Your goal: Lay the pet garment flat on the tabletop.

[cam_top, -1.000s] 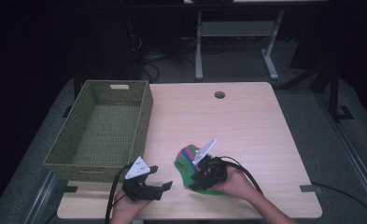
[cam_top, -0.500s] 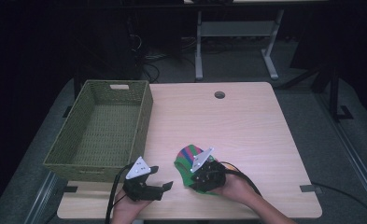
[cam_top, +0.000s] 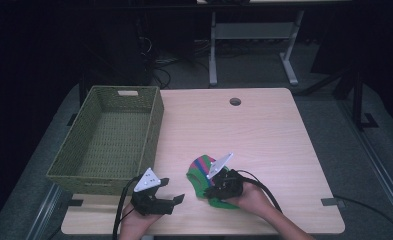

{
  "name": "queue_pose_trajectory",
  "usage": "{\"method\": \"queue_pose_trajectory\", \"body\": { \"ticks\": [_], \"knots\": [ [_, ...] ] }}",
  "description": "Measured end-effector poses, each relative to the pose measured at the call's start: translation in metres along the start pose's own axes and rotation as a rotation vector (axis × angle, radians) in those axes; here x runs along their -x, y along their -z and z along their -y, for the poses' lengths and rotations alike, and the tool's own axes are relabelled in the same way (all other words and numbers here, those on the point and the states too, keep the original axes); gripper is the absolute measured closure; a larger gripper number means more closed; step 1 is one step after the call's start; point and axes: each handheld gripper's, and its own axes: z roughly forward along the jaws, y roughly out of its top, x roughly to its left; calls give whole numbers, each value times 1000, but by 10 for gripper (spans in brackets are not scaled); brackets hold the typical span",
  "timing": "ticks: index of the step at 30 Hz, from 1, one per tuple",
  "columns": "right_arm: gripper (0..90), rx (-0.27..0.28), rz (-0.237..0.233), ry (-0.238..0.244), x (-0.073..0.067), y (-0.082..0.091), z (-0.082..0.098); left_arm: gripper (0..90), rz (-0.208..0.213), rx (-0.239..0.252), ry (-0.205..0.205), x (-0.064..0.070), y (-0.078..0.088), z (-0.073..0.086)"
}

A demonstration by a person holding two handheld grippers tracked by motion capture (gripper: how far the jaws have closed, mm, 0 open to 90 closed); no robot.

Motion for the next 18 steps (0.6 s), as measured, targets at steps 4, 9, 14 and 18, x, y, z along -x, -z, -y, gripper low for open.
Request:
{"method": "queue_pose_trajectory", "body": {
  "ticks": [4, 9, 14, 18],
  "knots": [
    [835, 0, -12, -13, 2, 1, 0, 198, 3, 2, 1, 0, 0, -1],
    [839, 23, -20, -20, 3, 7, -2, 200, 0, 6, -1, -1, 2, 0],
    [840, 49, -29, -48, 6, 15, -2, 200, 0, 8, 3, -2, 2, 0],
    [843, 59, -28, -56, 6, 22, -2, 200, 0, 13, 2, -1, 3, -1]
  ]
}}
